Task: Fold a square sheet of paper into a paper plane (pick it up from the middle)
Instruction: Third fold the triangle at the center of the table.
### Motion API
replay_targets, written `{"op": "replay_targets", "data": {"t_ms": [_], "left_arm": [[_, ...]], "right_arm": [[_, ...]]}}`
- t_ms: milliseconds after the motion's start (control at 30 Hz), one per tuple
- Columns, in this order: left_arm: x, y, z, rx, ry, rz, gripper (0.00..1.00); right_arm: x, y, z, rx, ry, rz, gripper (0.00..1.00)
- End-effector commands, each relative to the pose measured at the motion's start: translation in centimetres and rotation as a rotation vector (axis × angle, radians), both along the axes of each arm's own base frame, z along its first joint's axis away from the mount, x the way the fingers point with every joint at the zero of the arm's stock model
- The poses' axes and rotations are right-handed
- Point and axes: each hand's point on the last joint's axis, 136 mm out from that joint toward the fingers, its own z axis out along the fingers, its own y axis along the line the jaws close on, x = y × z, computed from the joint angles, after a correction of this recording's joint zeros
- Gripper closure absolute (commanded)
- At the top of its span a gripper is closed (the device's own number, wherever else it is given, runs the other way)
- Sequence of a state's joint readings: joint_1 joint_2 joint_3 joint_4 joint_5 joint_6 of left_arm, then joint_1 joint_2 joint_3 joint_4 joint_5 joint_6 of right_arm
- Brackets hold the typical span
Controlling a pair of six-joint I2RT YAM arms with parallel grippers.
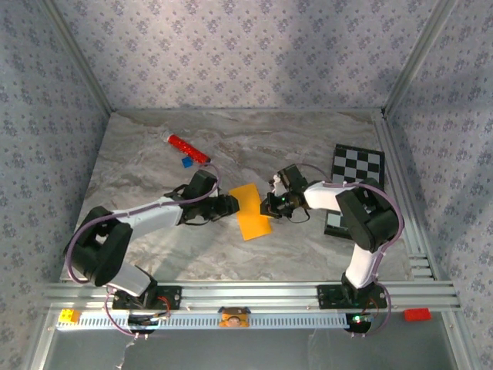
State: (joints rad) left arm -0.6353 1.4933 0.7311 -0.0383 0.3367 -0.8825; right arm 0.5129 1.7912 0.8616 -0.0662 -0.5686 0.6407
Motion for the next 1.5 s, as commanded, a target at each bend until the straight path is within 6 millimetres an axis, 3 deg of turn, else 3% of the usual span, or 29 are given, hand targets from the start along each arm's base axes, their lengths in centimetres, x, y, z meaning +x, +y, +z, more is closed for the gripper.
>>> {"op": "replay_targets", "data": {"t_ms": [0,367,467,867,1467], "left_arm": [[0.0,-0.9,-0.1,-0.059,0.017,0.001,0.54],[0.4,-0.9,-2.2,-0.023,0.075,0.035,0.58],[0.5,-1.6,-2.2,-0.054,0.078,0.021,0.6],[0.7,-1.4,-3.9,-0.015,0.111,0.028,0.65],[0.7,-2.7,-4.1,-0.055,0.117,0.001,0.74]], "right_arm": [[-1.8,-2.4,-3.6,-0.127,0.132,-0.12,0.92],[-2.0,-2.3,-3.6,-0.111,0.166,-0.212,0.93],[-2.1,-2.1,-3.8,-0.108,0.173,-0.207,0.94],[-2.5,-2.5,-4.3,-0.124,0.186,-0.209,0.96],[-2.4,-2.3,-4.0,-0.11,0.183,-0.196,0.96]]}}
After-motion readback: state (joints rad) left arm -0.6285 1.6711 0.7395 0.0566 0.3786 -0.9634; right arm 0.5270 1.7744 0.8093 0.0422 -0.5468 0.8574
